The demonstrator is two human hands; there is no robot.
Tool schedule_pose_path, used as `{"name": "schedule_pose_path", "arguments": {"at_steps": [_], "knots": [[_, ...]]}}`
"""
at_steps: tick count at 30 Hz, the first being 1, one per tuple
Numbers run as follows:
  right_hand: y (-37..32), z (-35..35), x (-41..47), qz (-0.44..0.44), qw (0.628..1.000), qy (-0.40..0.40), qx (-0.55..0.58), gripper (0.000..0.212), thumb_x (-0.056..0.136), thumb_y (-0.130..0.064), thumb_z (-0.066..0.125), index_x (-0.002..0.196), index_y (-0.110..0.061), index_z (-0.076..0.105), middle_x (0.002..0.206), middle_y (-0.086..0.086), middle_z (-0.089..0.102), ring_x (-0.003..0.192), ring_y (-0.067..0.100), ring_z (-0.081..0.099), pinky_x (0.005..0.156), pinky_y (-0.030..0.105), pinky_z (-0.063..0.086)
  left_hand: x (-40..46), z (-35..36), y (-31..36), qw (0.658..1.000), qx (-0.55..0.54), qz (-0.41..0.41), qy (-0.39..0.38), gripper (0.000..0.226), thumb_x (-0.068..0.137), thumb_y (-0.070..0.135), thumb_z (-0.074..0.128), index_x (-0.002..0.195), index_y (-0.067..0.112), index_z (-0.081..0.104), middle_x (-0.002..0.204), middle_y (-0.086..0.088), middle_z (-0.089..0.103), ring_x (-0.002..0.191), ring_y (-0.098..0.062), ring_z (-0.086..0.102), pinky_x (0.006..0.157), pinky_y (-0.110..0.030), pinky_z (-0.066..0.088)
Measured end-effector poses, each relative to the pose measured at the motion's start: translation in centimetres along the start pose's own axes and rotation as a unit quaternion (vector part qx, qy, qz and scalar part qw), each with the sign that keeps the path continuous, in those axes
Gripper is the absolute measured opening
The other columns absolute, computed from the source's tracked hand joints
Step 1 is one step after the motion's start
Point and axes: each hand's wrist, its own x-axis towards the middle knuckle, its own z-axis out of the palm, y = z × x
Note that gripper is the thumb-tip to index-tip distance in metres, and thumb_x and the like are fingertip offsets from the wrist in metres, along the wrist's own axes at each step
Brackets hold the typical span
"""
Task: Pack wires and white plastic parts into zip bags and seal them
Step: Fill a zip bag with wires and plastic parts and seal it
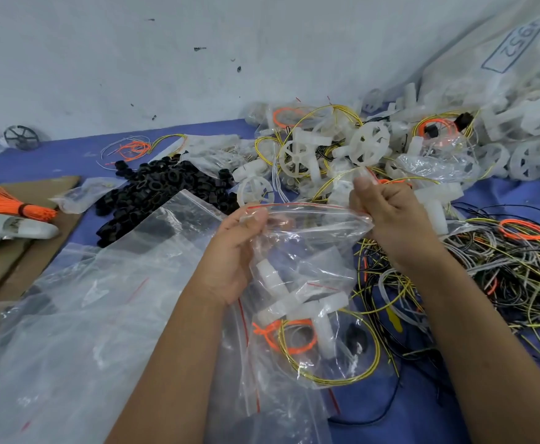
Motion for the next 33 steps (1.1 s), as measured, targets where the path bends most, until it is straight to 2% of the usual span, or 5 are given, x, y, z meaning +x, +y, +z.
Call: {"name": "schedule_pose_path", "arguments": {"at_steps": [6,12,20,24,33], "knots": [[0.4,-0.4,0.1,0.127,0.924,-0.053,0.357,0.067,0.088,-0.066,0.053,0.057,-0.016,0.020,0.059,0.002,0.026,0.057,0.013,0.038,0.062,0.026,0.040,-0.4,0.8,-0.1,0.995,-0.087,-0.044,0.010,0.029,0.067,0.027,0.080,0.089,0.013,0.068,0.085,-0.010,0.071,0.081,-0.023,0.076,0.083,-0.041,0.055],[0.3,0.0,-0.2,0.152,0.965,-0.099,0.190,0.044,0.090,-0.054,0.066,0.067,-0.022,0.048,0.071,-0.002,0.039,0.063,0.015,0.032,0.059,0.034,0.022,-0.2,0.2,0.0,0.990,-0.137,-0.009,-0.015,0.012,0.085,0.028,0.068,0.083,0.017,0.072,0.077,-0.002,0.064,0.078,-0.020,0.063,0.082,-0.039,0.055],[0.8,0.6,-0.6,0.195,0.971,-0.138,0.016,0.046,0.071,-0.044,0.085,0.113,-0.032,0.068,0.095,-0.008,0.076,0.084,0.008,0.073,0.071,0.022,0.058,0.1,-0.6,0.5,0.992,-0.109,0.049,0.037,0.015,0.078,0.016,0.075,0.085,0.018,0.062,0.084,-0.001,0.067,0.079,-0.018,0.066,0.078,-0.035,0.056],[1.3,0.5,-0.4,0.203,0.967,-0.083,0.132,0.057,0.069,-0.002,0.085,0.122,-0.007,0.065,0.110,0.017,0.075,0.105,0.032,0.073,0.085,0.037,0.061,0.2,-1.1,0.4,0.997,-0.005,0.053,0.050,0.010,0.088,0.022,0.070,0.095,0.018,0.064,0.088,-0.003,0.063,0.078,-0.021,0.059,0.072,-0.036,0.047],[1.5,-0.7,-0.5,0.240,0.957,-0.068,0.148,0.058,0.065,0.008,0.080,0.119,0.006,0.059,0.105,0.022,0.074,0.095,0.027,0.075,0.077,0.029,0.061,0.3,-1.2,0.6,0.990,-0.051,0.097,0.086,0.015,0.084,0.011,0.074,0.085,0.025,0.073,0.082,0.005,0.061,0.080,-0.010,0.056,0.087,-0.032,0.041]]}}
